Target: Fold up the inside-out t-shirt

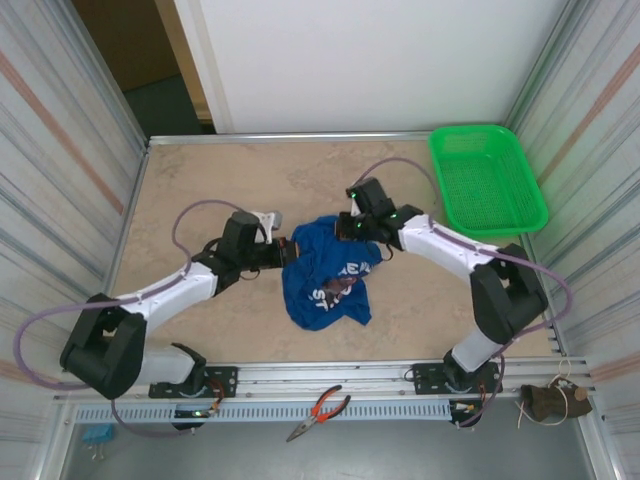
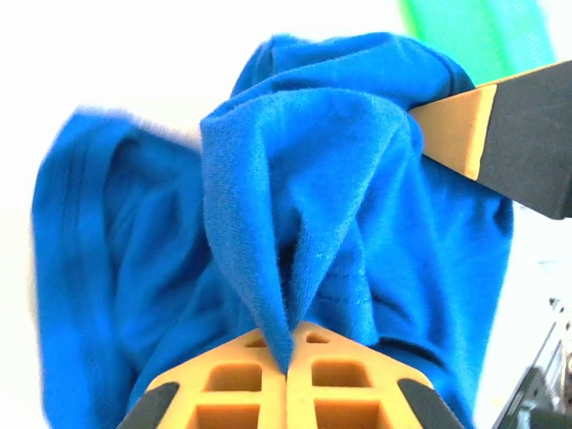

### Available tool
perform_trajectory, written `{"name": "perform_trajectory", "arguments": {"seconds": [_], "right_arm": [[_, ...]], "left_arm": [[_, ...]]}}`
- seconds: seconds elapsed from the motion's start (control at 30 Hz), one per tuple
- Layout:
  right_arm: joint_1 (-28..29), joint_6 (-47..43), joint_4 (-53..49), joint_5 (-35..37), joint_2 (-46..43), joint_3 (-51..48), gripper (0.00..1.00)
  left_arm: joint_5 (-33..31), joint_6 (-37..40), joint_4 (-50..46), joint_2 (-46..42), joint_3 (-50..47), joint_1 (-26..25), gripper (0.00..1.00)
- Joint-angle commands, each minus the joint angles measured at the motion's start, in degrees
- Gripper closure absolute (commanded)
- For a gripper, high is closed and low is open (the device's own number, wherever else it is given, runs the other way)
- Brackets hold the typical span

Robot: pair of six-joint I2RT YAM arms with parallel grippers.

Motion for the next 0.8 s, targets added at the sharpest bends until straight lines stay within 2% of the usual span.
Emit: {"name": "perform_trajectory", "arguments": {"seconds": [0.0,0.07,0.17,0.3,0.33,0.4,0.43,0.47,0.6,0.77], "right_arm": [[-2.4,-2.4,1.9,-2.7,-10.0,4.2,1.00],[-3.4,-2.3,3.5,-2.8,-14.0,3.8,1.00],[-4.5,-2.0,4.1,-1.8,-17.7,2.3,1.00],[-6.3,-1.3,4.1,-0.5,-17.6,-1.7,1.00],[-6.9,-1.5,3.6,-0.7,-16.6,-2.1,0.96],[-7.7,-4.0,0.5,-0.8,-14.0,-1.4,0.47],[-7.7,-4.7,-1.5,-0.6,-13.3,-0.7,0.39],[-7.5,-5.1,-2.7,-1.1,-13.6,-0.3,0.36],[-5.6,-5.4,-3.8,-2.9,-19.4,-1.8,0.38],[-0.3,-5.3,-4.6,-6.3,-24.9,-1.9,0.55]], "left_arm": [[-2.8,1.1,6.1,-5.5,4.9,0.2,1.00],[-2.7,0.8,9.4,-7.2,5.4,0.8,1.00],[1.4,-1.5,17.8,-8.3,4.5,2.7,1.00],[12.9,-4.5,26.5,-5.8,5.7,4.5,1.00],[15.1,-4.9,27.2,-5.0,6.4,4.5,1.00],[20.4,-7.1,29.9,-3.1,7.5,4.4,1.00],[22.2,-8.3,31.5,-2.3,7.6,4.4,1.00],[23.4,-9.6,32.7,-1.8,7.7,4.3,1.00],[25.8,-11.0,34.7,-1.3,7.7,3.9,1.00],[27.4,-13.0,36.4,-0.2,8.6,3.4,1.00]]}}
